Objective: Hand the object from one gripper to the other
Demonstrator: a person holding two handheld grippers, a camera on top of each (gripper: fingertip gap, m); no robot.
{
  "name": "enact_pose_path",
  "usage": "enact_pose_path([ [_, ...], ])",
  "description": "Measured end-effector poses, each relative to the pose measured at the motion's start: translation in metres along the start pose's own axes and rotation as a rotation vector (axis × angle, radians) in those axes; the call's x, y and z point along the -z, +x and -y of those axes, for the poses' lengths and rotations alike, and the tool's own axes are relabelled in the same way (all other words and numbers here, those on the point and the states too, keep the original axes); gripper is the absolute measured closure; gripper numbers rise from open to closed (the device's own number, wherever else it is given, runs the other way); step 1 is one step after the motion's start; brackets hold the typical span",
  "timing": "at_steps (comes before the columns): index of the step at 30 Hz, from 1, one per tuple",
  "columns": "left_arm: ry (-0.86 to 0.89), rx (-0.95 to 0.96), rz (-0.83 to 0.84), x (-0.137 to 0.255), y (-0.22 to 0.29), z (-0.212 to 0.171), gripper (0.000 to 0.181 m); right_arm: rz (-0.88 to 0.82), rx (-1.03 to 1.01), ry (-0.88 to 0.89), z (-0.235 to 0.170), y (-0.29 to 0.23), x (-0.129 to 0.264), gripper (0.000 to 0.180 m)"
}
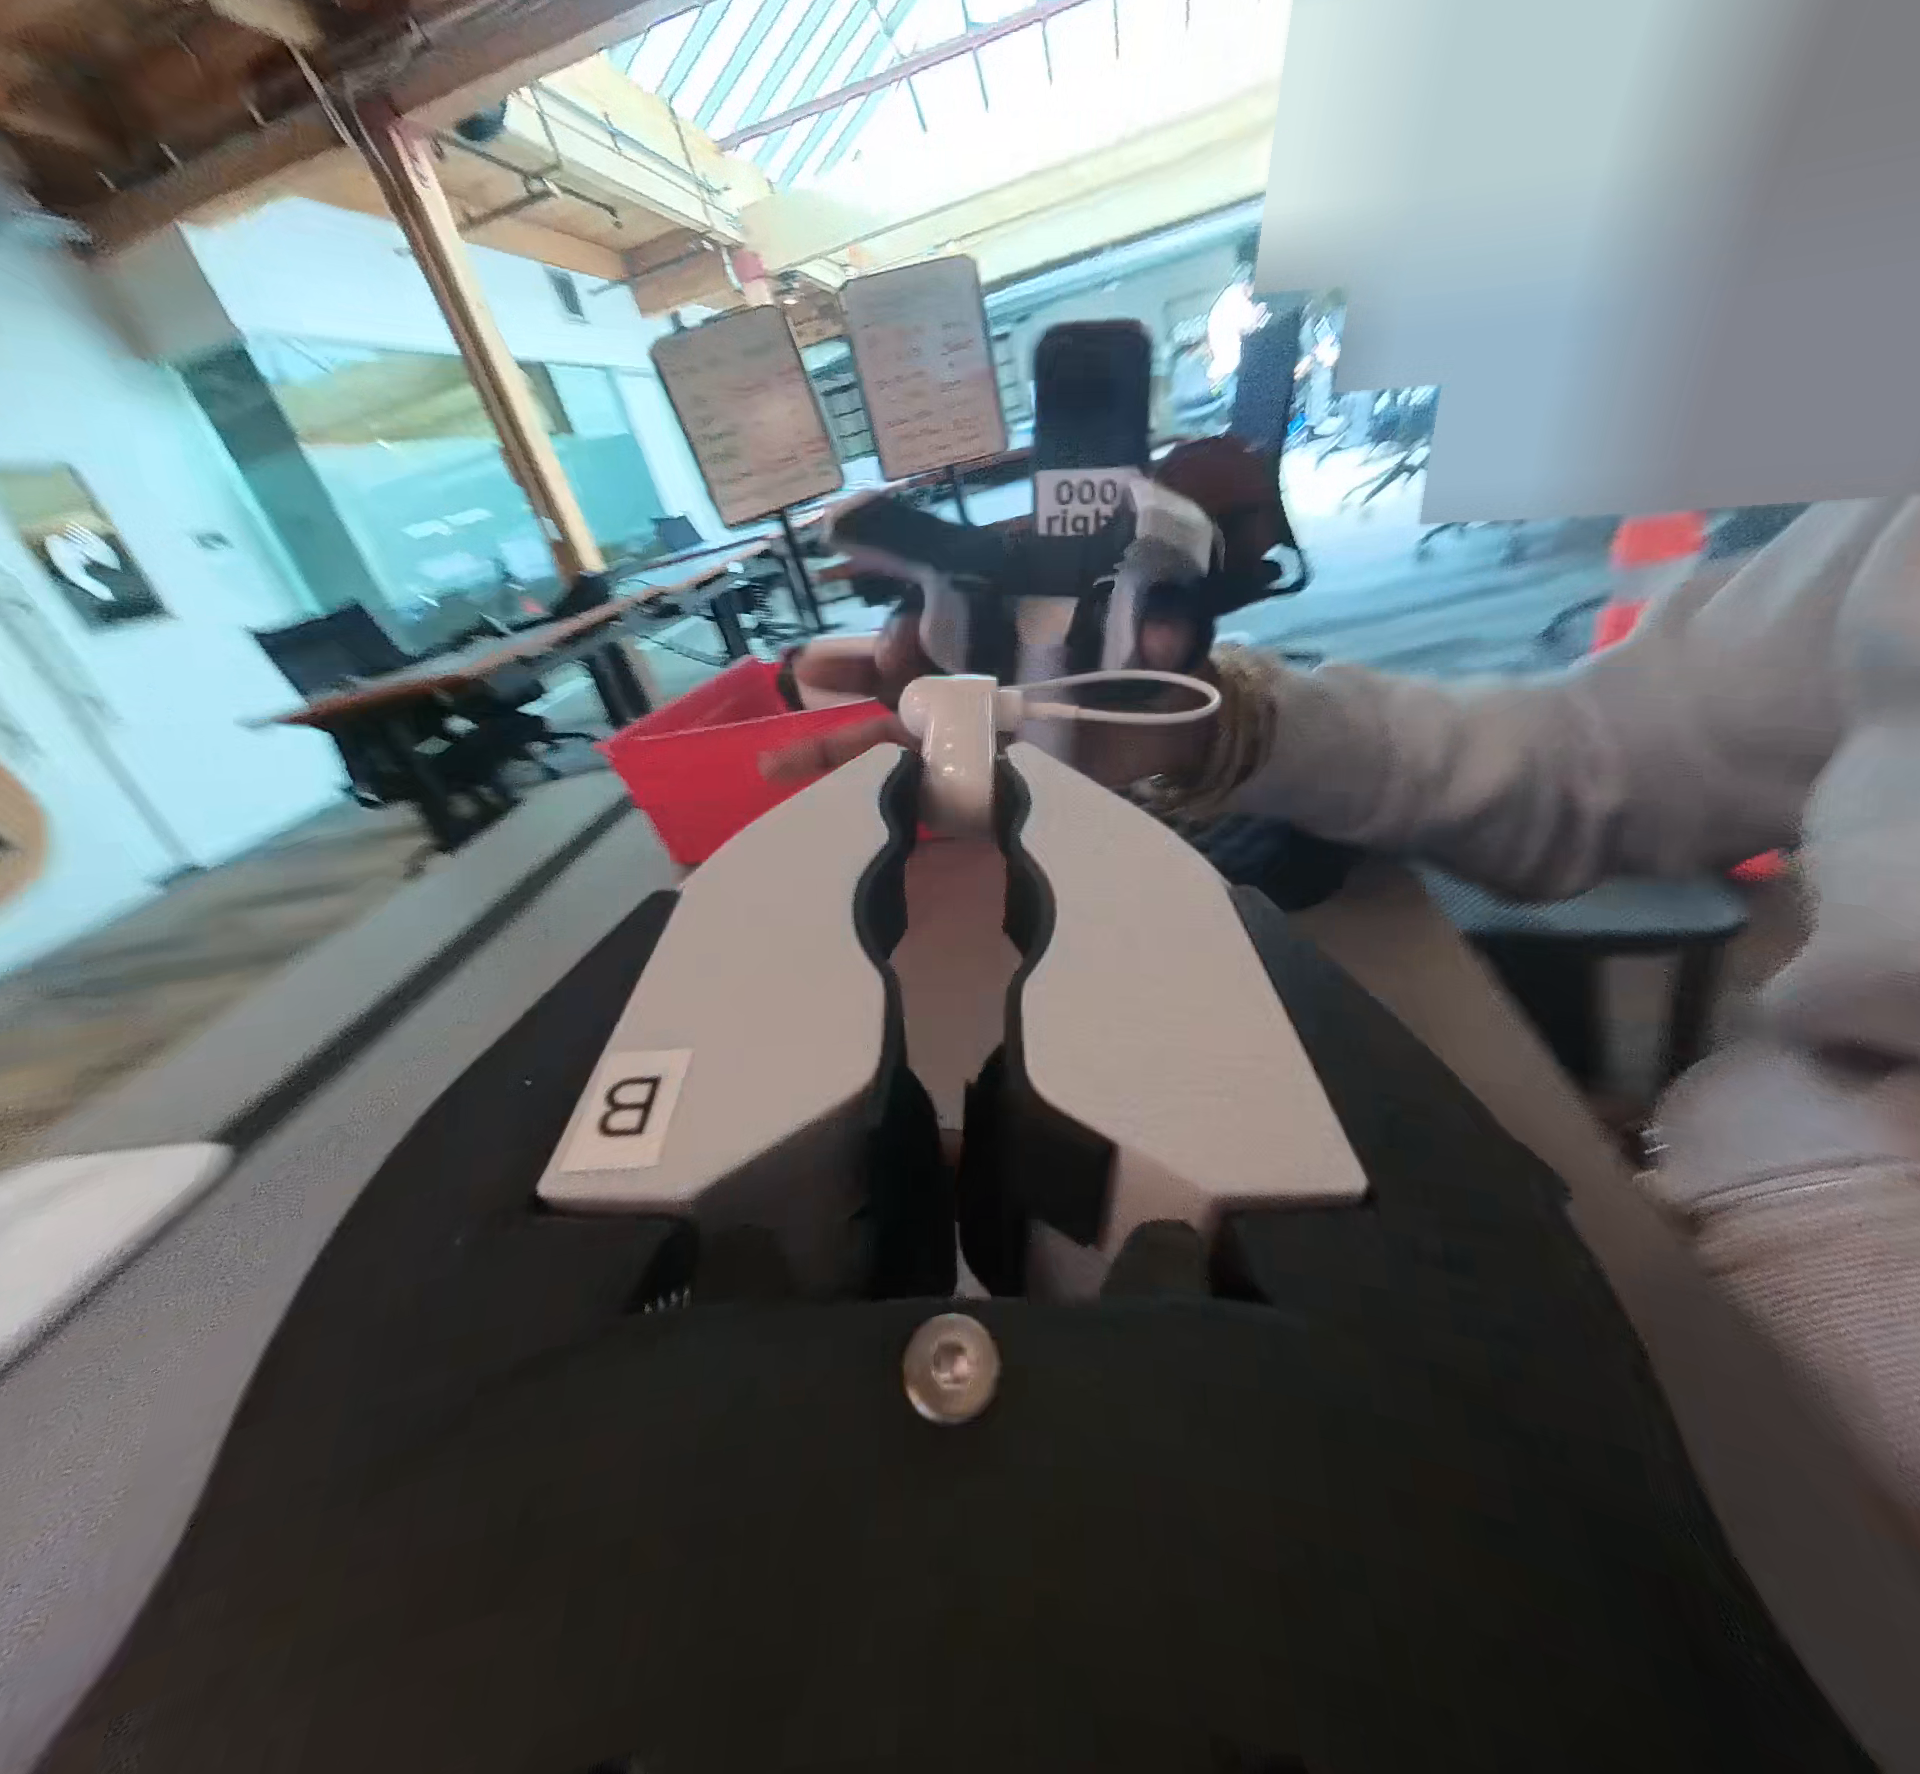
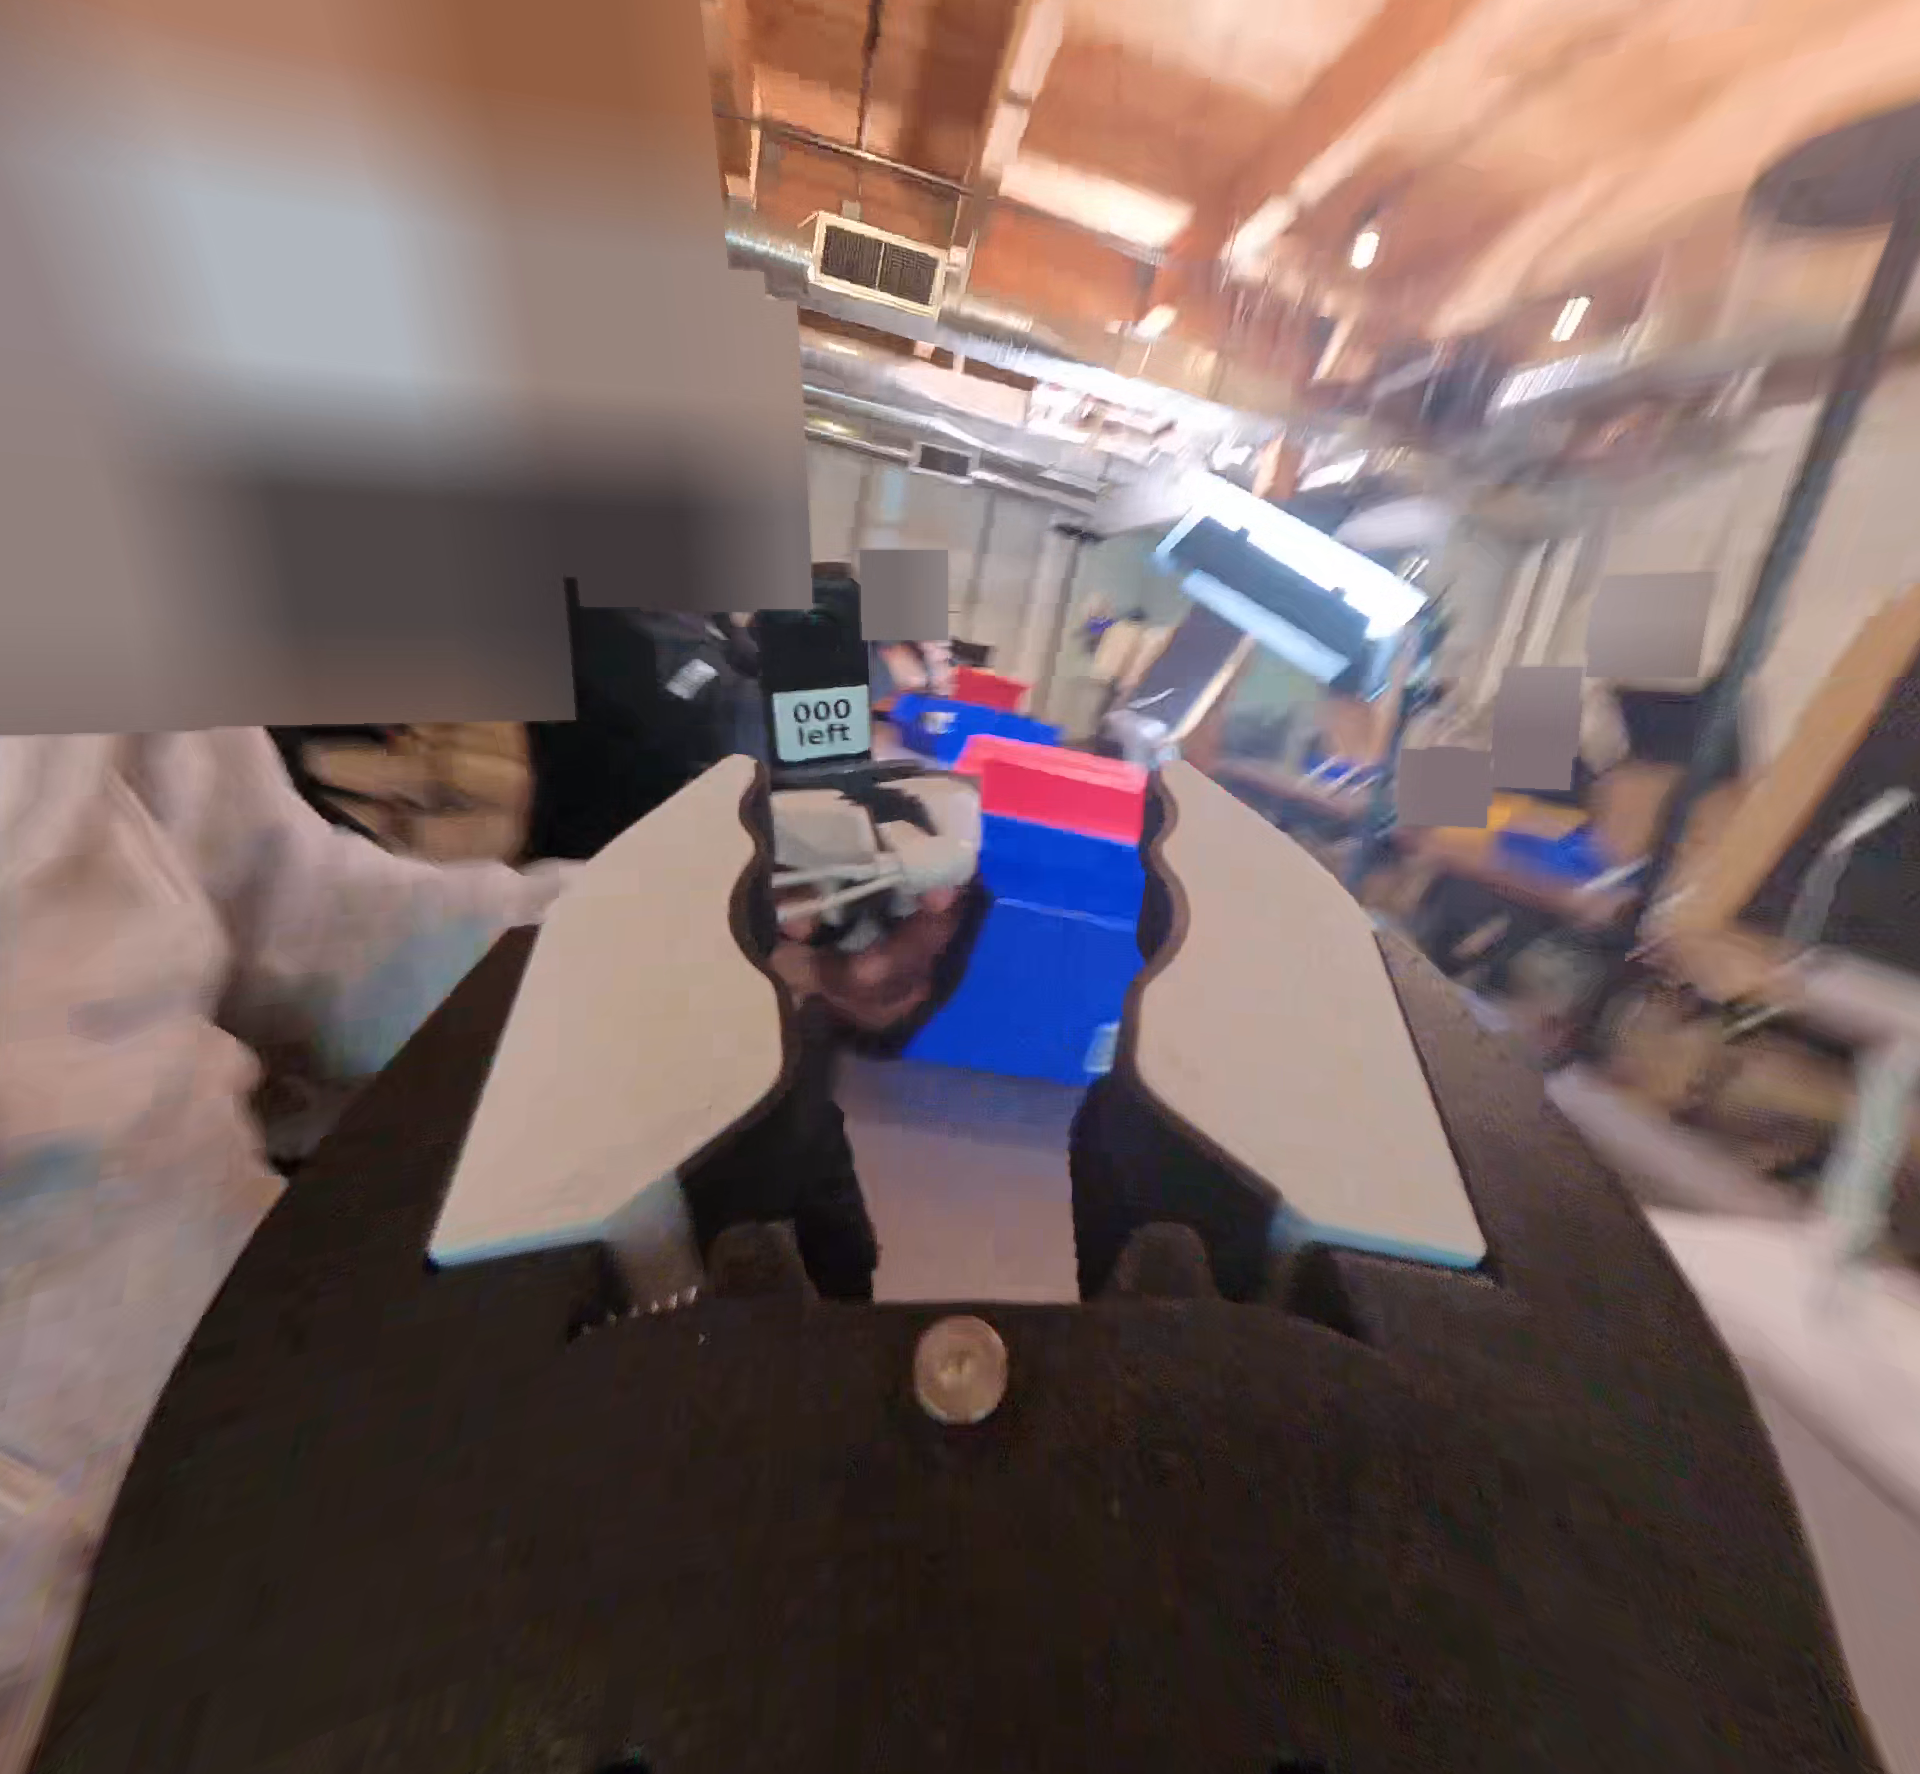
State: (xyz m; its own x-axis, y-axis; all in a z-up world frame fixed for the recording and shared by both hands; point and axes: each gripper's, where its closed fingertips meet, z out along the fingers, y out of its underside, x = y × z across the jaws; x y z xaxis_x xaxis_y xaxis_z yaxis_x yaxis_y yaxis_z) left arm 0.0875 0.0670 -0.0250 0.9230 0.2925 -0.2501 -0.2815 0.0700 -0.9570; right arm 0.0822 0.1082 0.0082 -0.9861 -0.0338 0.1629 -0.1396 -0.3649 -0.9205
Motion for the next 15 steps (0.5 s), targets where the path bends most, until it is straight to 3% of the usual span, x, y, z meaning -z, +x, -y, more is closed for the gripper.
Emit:
enact_pose_path([
  [5,-0.023,0.434,-0.173,0.001,0.007,-0.011,0.168,0.004,0.733,-0.133,-0.009,-0.020,0.007,0.134],
  [7,-0.035,0.550,-0.237,-0.001,0.013,-0.015,0.167,0.025,0.910,-0.229,-0.028,-0.025,0.003,0.137],
  [11,-0.074,0.576,-0.297,-0.002,0.023,-0.019,0.168,0.079,1.006,-0.342,-0.058,-0.031,-0.005,0.146],
  [15,-0.114,0.605,-0.335,-0.004,0.030,-0.025,0.167,0.097,1.011,-0.346,-0.064,-0.036,-0.009,0.156],
])
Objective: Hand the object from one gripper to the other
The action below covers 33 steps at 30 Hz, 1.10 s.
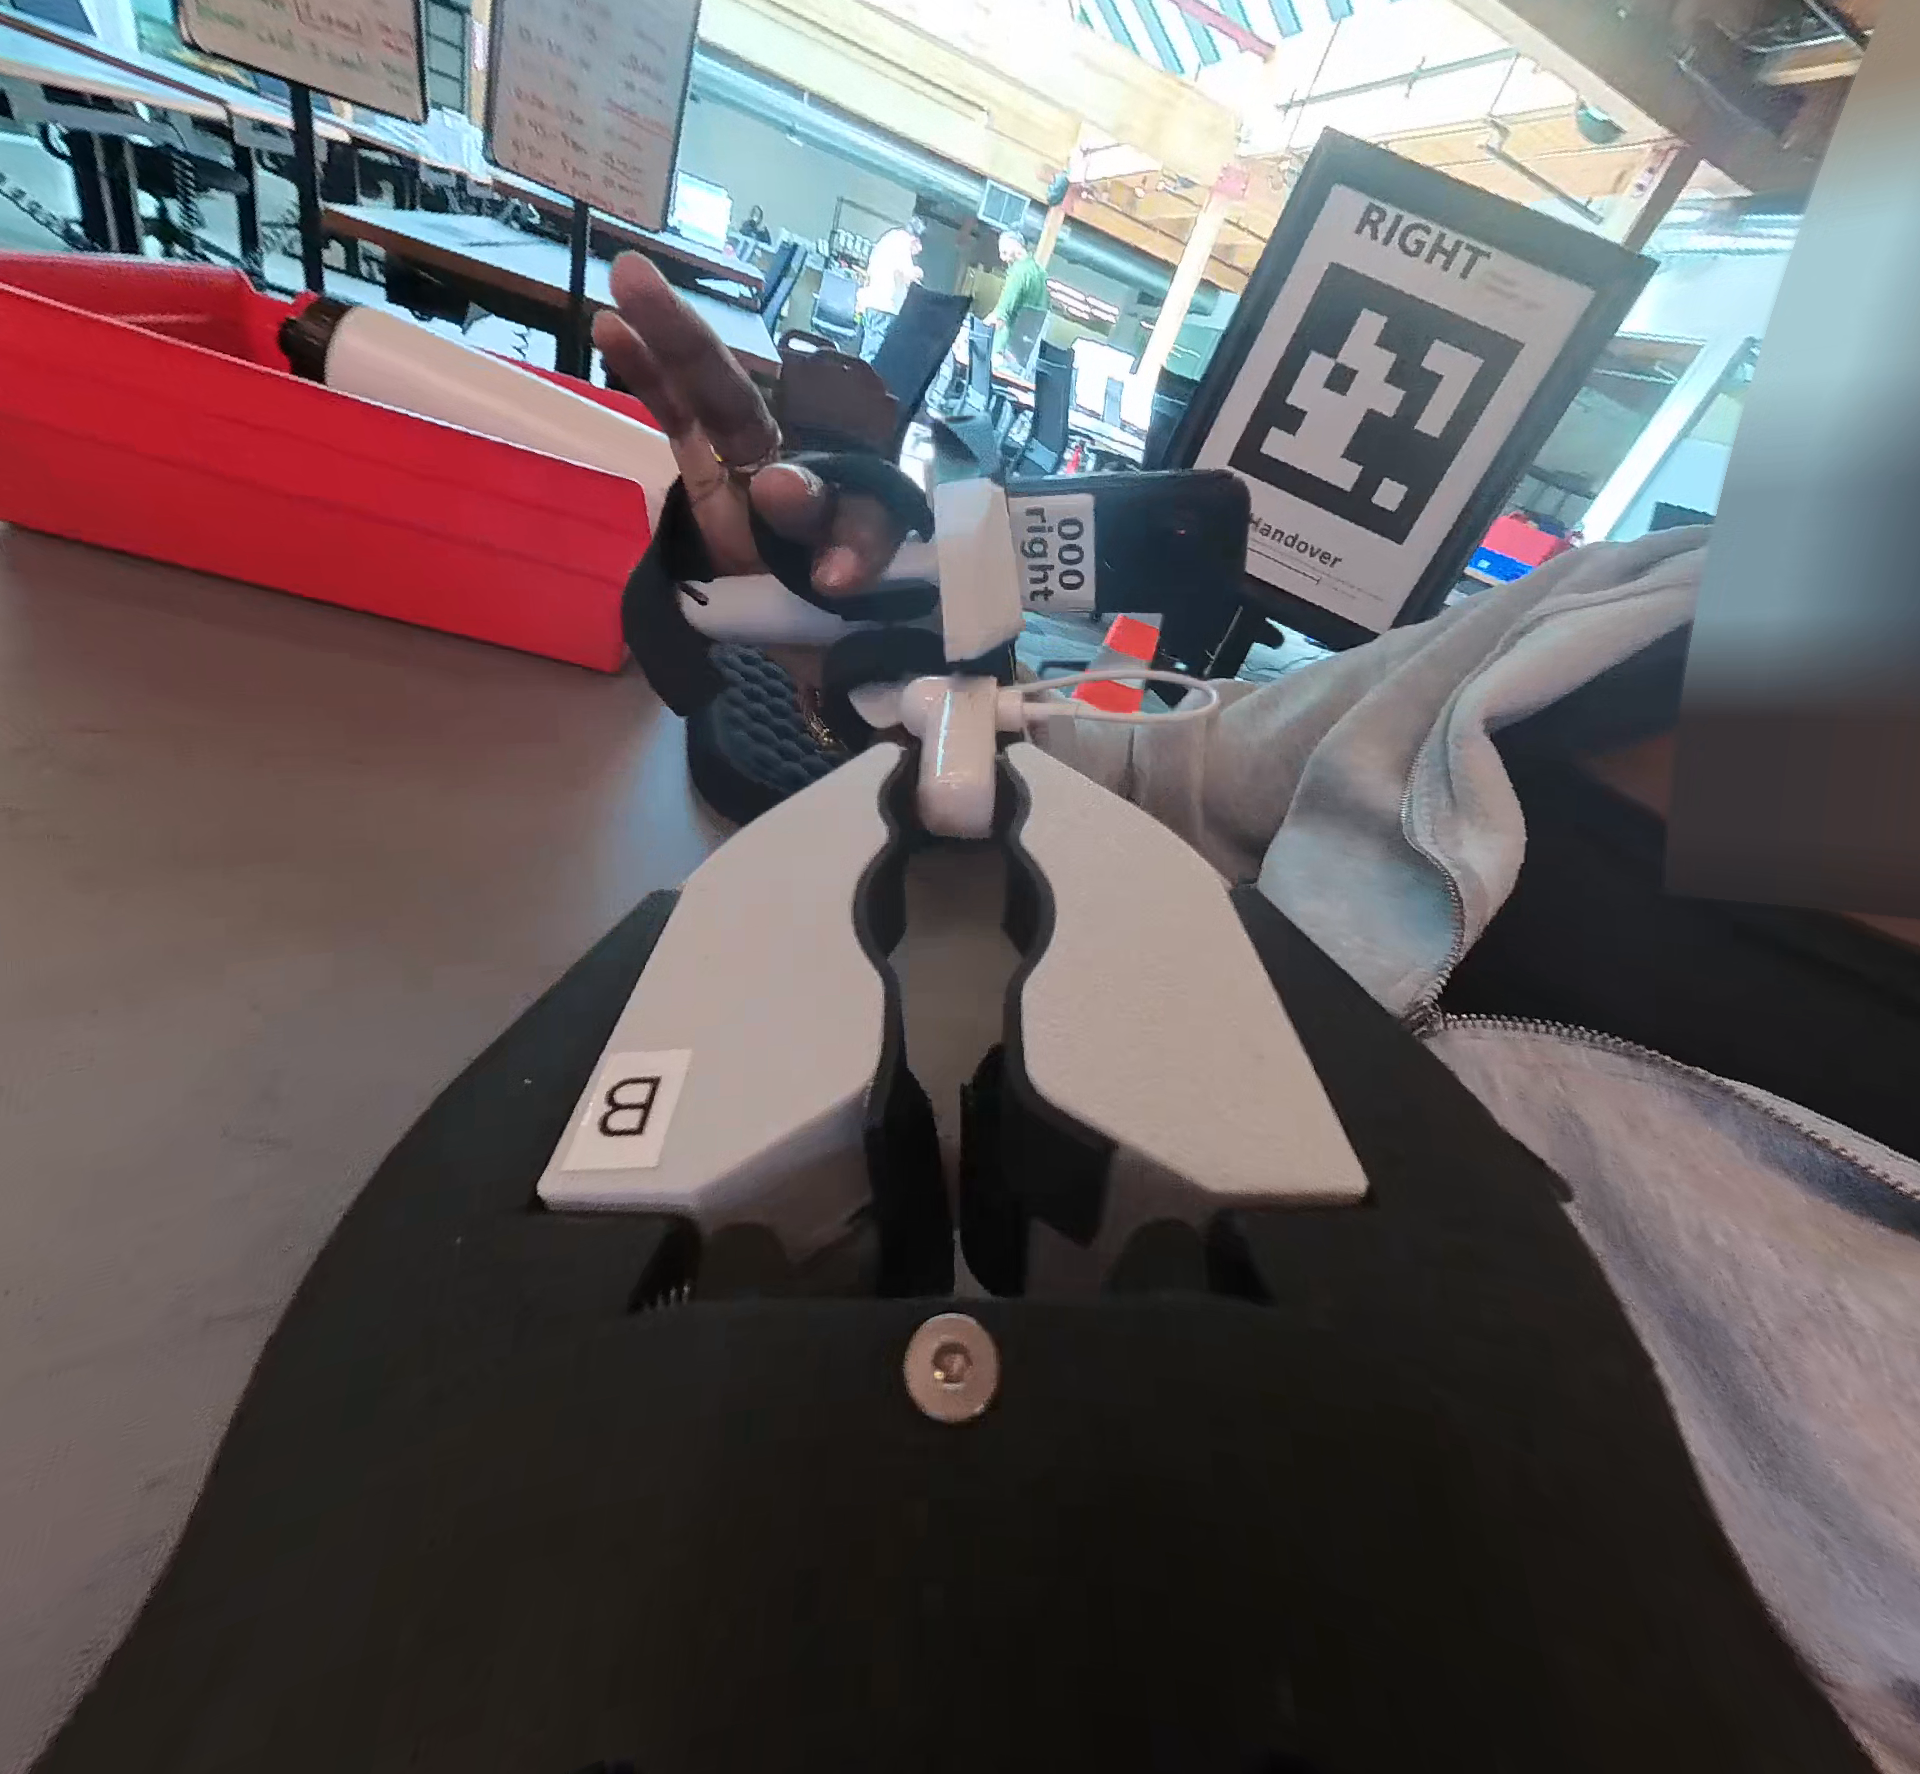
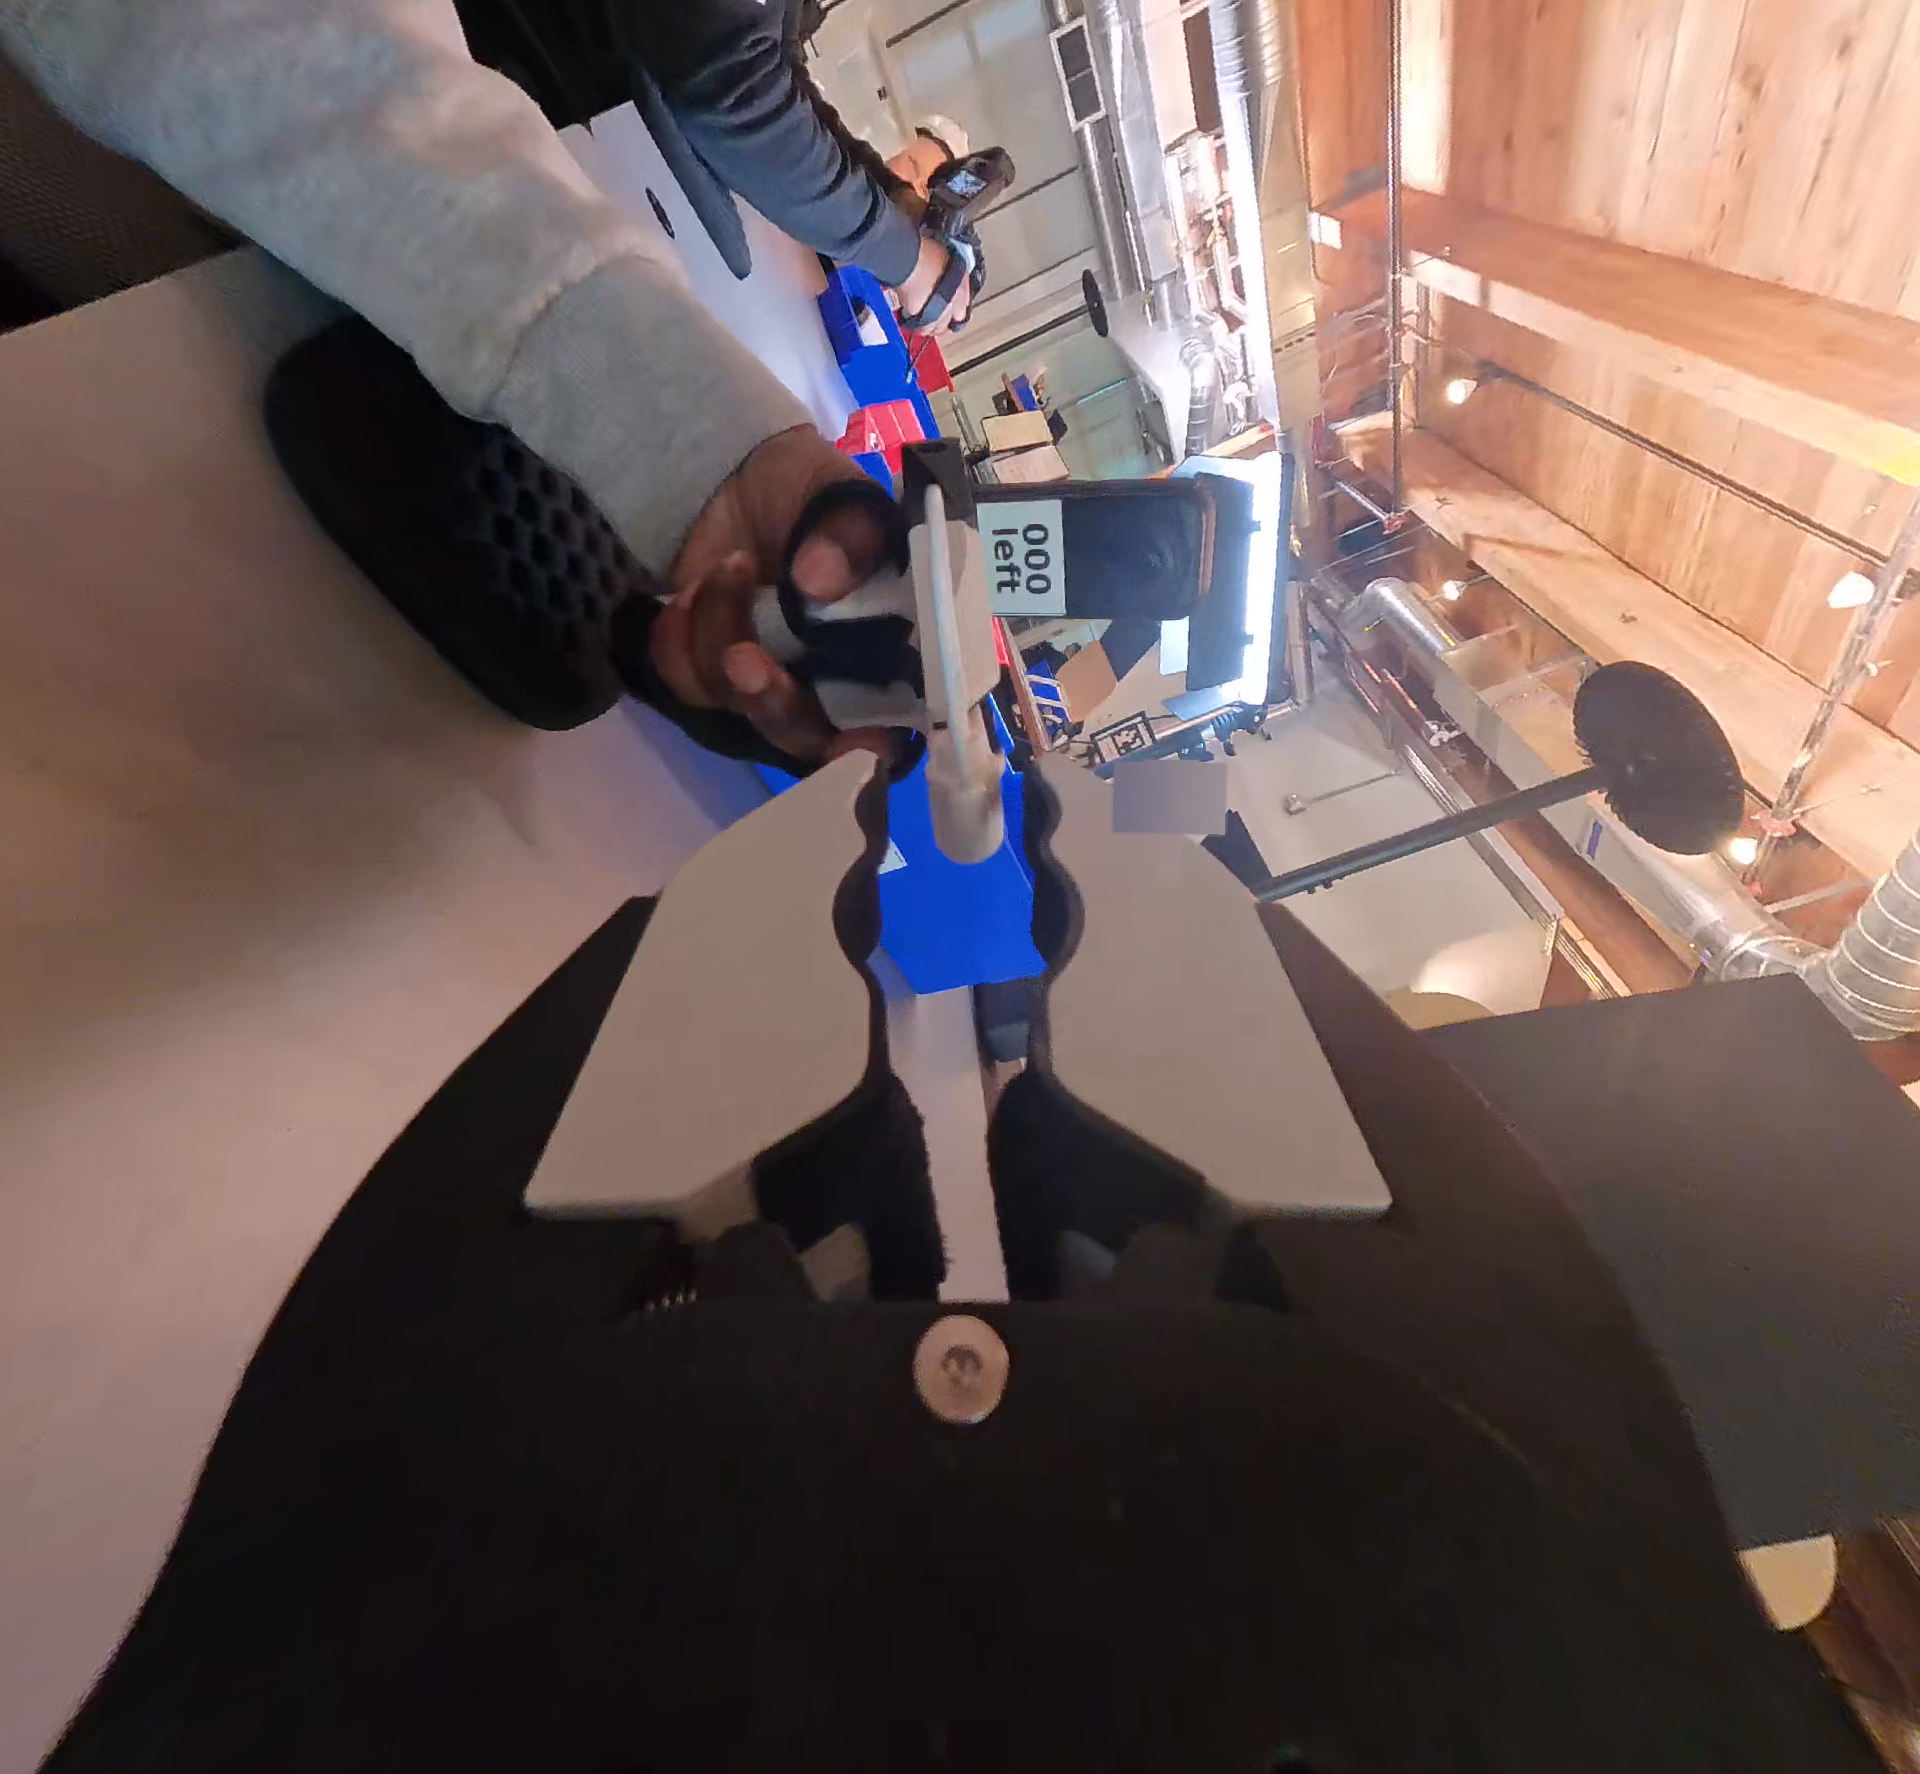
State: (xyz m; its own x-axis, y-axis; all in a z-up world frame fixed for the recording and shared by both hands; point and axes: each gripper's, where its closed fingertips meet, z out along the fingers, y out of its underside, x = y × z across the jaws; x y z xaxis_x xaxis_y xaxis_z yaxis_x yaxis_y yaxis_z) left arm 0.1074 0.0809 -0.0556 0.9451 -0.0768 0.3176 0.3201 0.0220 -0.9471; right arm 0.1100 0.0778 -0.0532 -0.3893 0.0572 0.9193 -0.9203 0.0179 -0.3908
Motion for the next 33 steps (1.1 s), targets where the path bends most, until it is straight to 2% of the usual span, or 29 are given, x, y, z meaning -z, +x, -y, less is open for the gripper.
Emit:
enact_pose_path([
  [2,-0.009,0.013,-0.007,-0.001,0.000,-0.002,0.167,0.004,0.011,-0.005,0.000,-0.001,0.000,0.166],
  [5,0.014,-0.025,0.008,-0.001,-0.001,0.001,0.167,0.011,-0.013,-0.024,-0.002,0.000,0.000,0.166],
  [6,0.047,-0.067,0.026,-0.001,-0.001,0.006,0.162,0.013,-0.031,-0.030,-0.003,0.001,0.000,0.166],
  [8,0.144,-0.183,0.143,0.002,-0.009,0.022,0.126,-0.004,-0.093,-0.030,-0.003,0.007,0.002,0.167],
  [10,0.240,-0.355,0.332,0.011,-0.023,0.041,0.092,-0.054,-0.174,-0.055,-0.009,0.021,0.007,0.166],
  [11,0.281,-0.453,0.421,0.018,-0.027,0.050,0.079,-0.090,-0.216,-0.076,-0.014,0.030,0.011,0.166],
  [13,0.332,-0.636,0.584,0.030,-0.031,0.065,0.065,-0.187,-0.292,-0.126,-0.024,0.052,0.024,0.167],
  [16,0.349,-0.808,0.713,0.040,-0.030,0.075,0.059,-0.370,-0.414,-0.265,-0.048,0.091,0.061,0.167],
  [19,0.404,-0.841,0.749,0.046,-0.029,0.080,0.058,-0.543,-0.560,-0.437,-0.083,0.121,0.118,0.167],
  [22,0.427,-0.840,0.784,0.053,-0.032,0.083,0.058,-0.644,-0.749,-0.570,-0.115,0.140,0.174,0.167],
  [26,0.425,-0.834,0.797,0.054,-0.036,0.082,0.058,-0.699,-0.896,-0.767,-0.158,0.159,0.233,0.166],
  [29,0.379,-0.873,0.814,0.051,-0.039,0.078,0.058,-0.700,-0.994,-0.902,-0.193,0.165,0.259,0.166],
  [33,0.330,-0.845,0.847,0.052,-0.049,0.074,0.059,-0.684,-1.131,-1.079,-0.242,0.146,0.281,0.166],
])
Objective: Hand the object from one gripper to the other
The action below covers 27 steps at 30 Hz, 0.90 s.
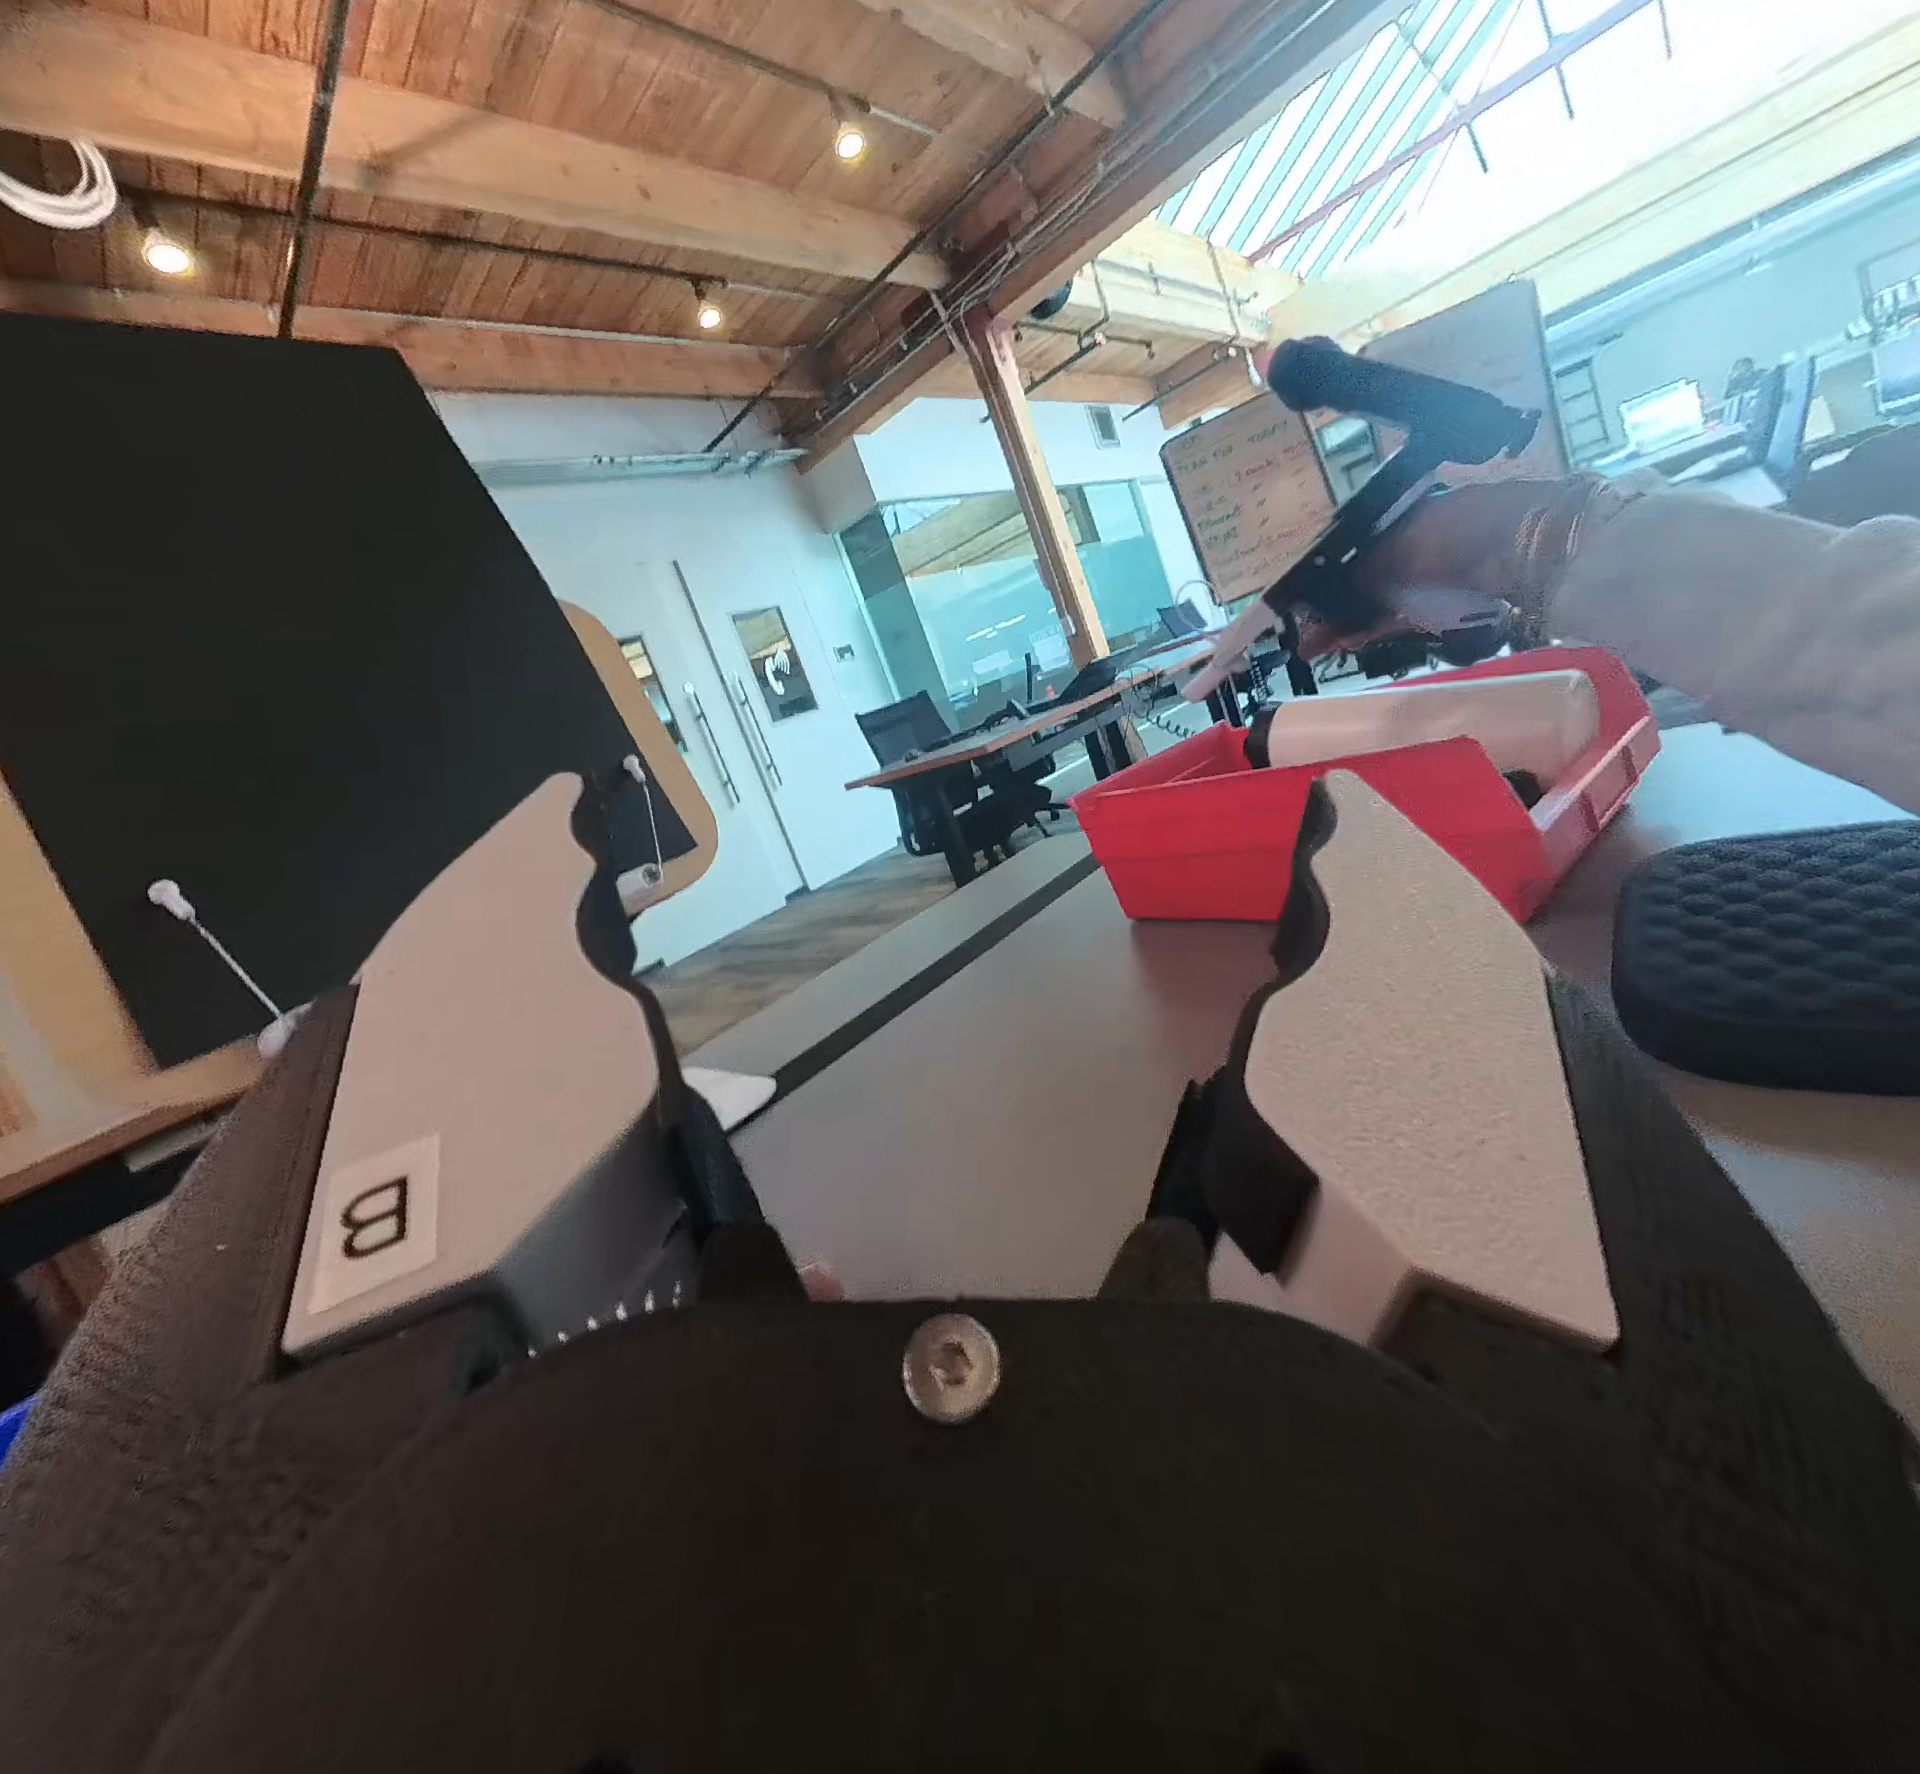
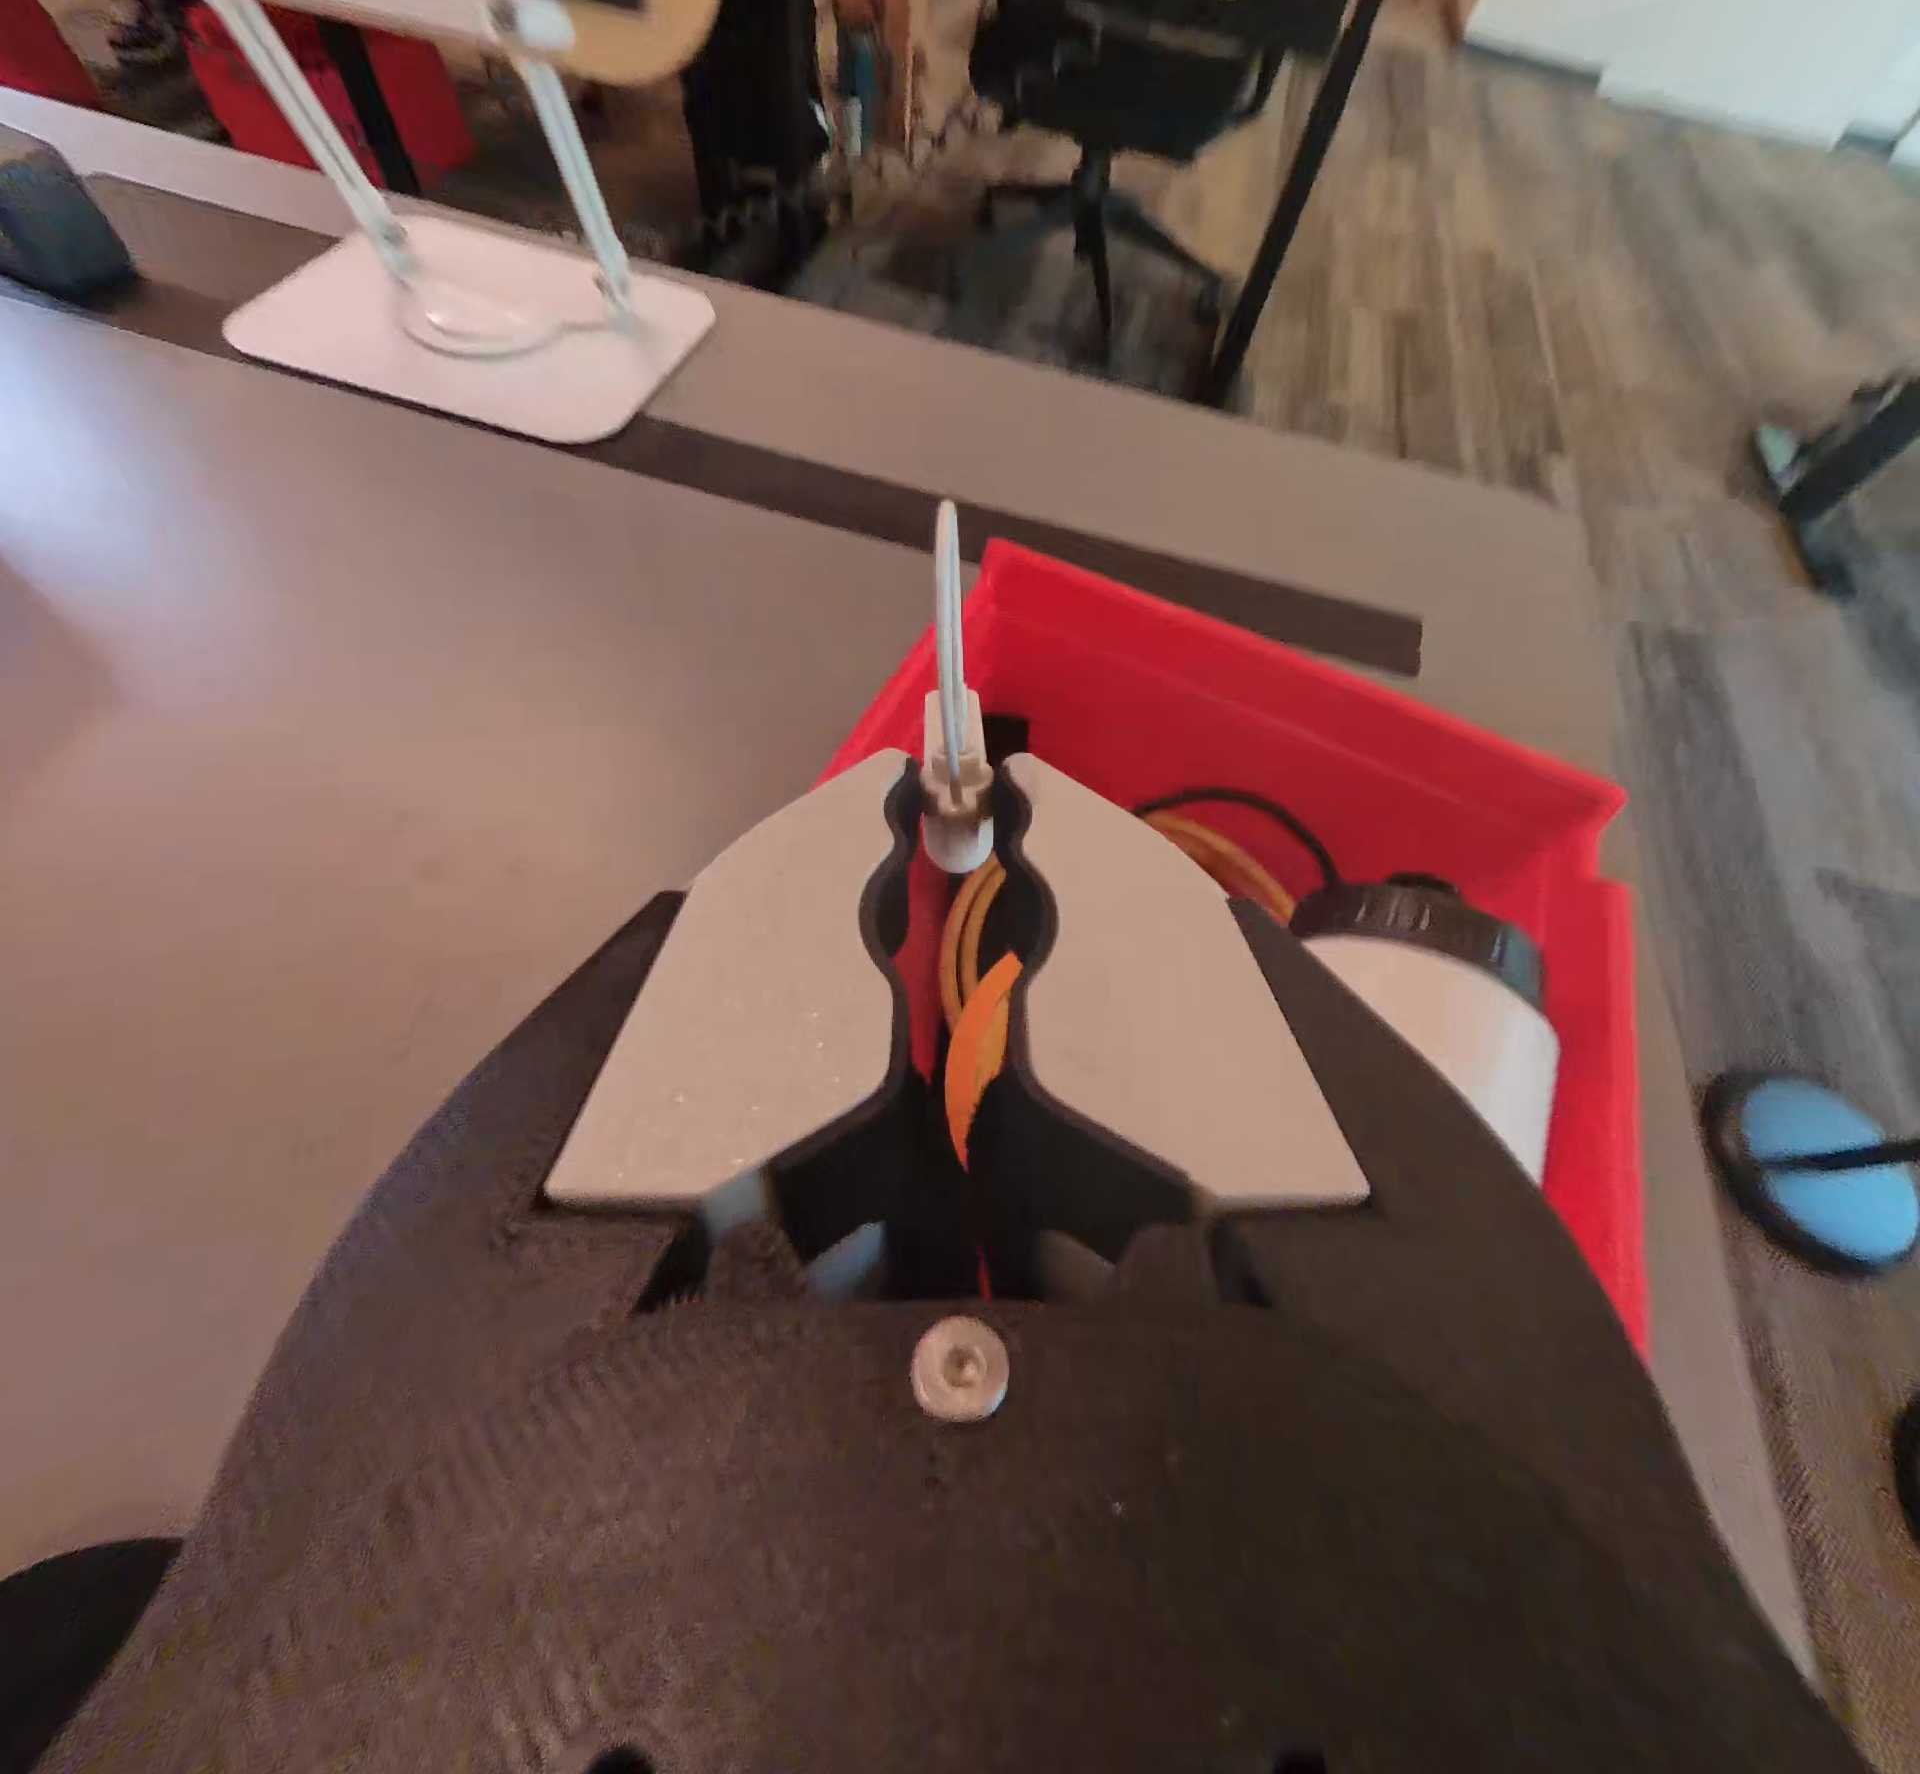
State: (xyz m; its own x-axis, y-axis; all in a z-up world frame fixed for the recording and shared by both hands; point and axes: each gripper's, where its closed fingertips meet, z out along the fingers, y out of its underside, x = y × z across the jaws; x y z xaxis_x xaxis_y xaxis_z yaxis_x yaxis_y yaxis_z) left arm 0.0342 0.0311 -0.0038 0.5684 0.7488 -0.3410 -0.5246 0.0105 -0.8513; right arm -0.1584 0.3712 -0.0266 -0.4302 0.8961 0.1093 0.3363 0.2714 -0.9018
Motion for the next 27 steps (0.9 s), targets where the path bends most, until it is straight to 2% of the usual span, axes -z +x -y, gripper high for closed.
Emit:
enact_pose_path([
  [3,-0.022,0.021,0.013,0.000,-0.004,-0.005,0.059,-0.020,-0.068,-0.091,-0.026,0.007,-0.024,0.166],
  [7,-0.060,0.001,0.012,-0.001,-0.002,-0.010,0.060,-0.051,0.001,-0.231,-0.058,0.008,-0.039,0.166],
  [27,-0.132,0.020,0.001,-0.002,0.001,-0.022,0.059,0.047,0.099,-0.547,-0.116,-0.023,-0.061,0.166],
])
